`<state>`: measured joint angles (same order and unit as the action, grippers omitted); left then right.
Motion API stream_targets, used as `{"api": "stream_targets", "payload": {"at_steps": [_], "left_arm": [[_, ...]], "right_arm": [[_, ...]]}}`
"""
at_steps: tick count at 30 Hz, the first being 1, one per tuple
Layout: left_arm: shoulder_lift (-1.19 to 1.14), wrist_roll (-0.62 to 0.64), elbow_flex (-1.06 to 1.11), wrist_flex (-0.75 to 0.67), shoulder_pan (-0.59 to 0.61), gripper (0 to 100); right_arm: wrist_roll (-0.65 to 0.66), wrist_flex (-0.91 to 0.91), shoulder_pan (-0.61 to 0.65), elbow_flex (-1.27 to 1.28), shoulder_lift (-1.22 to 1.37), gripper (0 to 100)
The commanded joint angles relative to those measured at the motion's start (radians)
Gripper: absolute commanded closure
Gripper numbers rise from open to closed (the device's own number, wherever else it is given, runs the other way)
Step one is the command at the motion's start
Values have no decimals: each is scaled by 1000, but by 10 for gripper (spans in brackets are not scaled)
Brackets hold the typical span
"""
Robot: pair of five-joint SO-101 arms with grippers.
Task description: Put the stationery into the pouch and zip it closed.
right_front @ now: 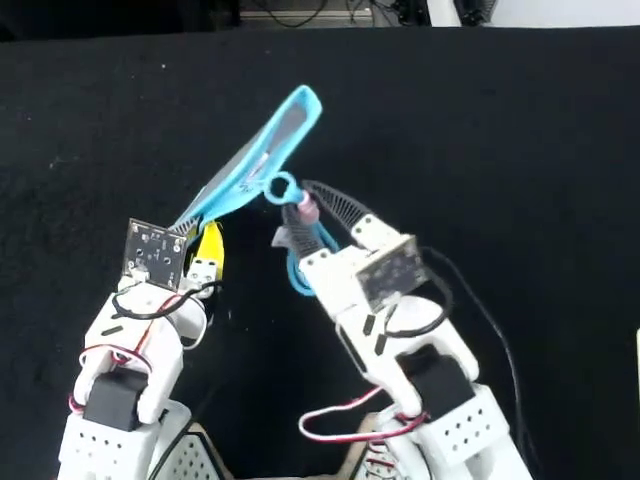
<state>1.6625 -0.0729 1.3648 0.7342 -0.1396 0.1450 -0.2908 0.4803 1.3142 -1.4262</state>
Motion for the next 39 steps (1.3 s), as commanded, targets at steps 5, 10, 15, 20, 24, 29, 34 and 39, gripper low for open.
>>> {"api": "stream_targets", "payload": {"at_steps": [5,10,15,20,24,29,34,39], "left_arm": [[-6,6,-12,-17,25,970],[-6,8,-12,-15,25,970],[-6,8,-12,-14,25,970],[-6,9,-12,-14,25,970],[-6,9,-10,-14,25,970],[-6,9,-10,-14,25,970],[-6,9,-10,-12,25,970],[-6,9,-10,-12,30,970]], "right_arm": [[-44,124,-46,24,-18,988],[-46,126,-48,24,-10,988],[-43,169,-51,51,-8,988],[-48,310,-146,119,-8,988],[-49,334,-178,130,-8,988],[-49,331,-176,133,-8,988],[-49,330,-176,134,-7,988],[-49,331,-152,148,-7,988]]}}
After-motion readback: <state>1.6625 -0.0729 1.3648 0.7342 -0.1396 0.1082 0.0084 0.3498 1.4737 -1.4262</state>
